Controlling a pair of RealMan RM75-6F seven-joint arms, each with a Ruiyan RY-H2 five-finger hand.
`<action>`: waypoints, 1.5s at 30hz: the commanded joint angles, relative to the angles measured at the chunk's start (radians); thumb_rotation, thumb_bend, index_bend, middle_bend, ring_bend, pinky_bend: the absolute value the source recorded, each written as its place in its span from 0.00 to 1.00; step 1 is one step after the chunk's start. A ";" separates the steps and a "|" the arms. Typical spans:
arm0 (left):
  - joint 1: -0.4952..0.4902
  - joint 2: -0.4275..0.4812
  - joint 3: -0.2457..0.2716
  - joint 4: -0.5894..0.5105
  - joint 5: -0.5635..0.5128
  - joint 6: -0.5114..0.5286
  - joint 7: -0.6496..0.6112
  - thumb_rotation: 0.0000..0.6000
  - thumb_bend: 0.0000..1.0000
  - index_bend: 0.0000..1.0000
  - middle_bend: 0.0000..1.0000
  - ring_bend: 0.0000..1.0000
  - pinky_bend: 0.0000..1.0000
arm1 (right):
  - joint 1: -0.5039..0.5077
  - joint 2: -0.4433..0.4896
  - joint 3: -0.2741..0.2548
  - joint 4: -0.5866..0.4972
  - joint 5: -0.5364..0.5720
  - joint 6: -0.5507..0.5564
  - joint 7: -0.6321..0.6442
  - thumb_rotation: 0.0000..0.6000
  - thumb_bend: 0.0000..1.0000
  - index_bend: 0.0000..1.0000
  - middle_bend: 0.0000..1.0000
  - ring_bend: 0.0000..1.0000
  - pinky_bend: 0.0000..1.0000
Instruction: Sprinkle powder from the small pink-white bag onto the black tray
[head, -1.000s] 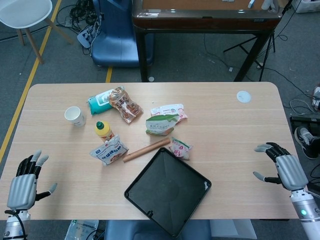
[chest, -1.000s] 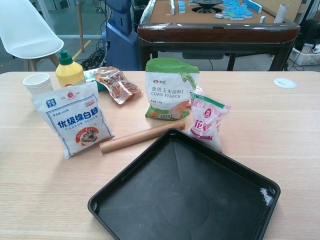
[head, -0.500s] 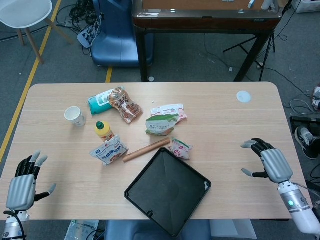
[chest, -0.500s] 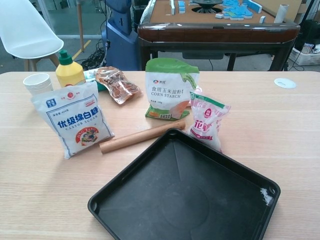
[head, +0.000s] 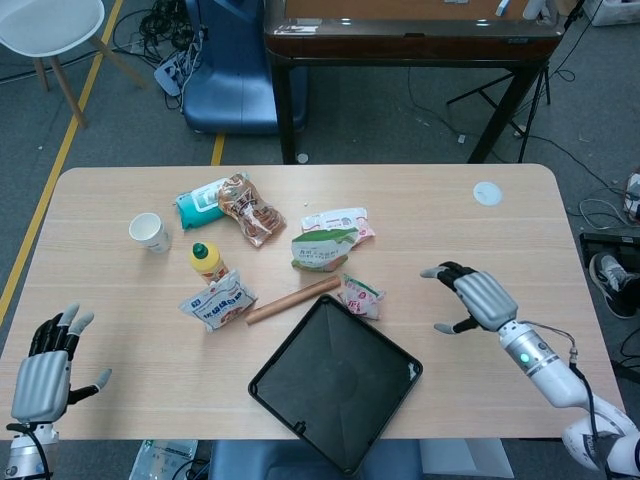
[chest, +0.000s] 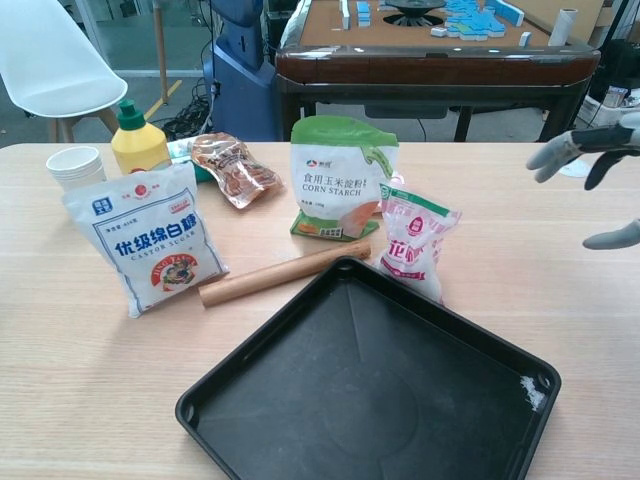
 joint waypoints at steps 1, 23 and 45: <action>0.001 0.000 0.000 0.000 -0.001 0.000 0.001 1.00 0.18 0.14 0.05 0.04 0.03 | 0.054 -0.035 0.006 0.031 -0.012 -0.049 0.033 1.00 0.03 0.20 0.25 0.15 0.28; 0.006 -0.001 -0.002 0.002 -0.005 0.003 0.002 1.00 0.18 0.14 0.05 0.04 0.03 | 0.280 -0.208 -0.012 0.214 -0.025 -0.207 0.165 1.00 0.03 0.20 0.24 0.15 0.26; 0.008 0.002 -0.003 -0.011 -0.004 0.007 0.019 1.00 0.18 0.15 0.05 0.04 0.03 | 0.378 -0.322 -0.074 0.393 -0.036 -0.264 0.304 1.00 0.03 0.20 0.24 0.12 0.22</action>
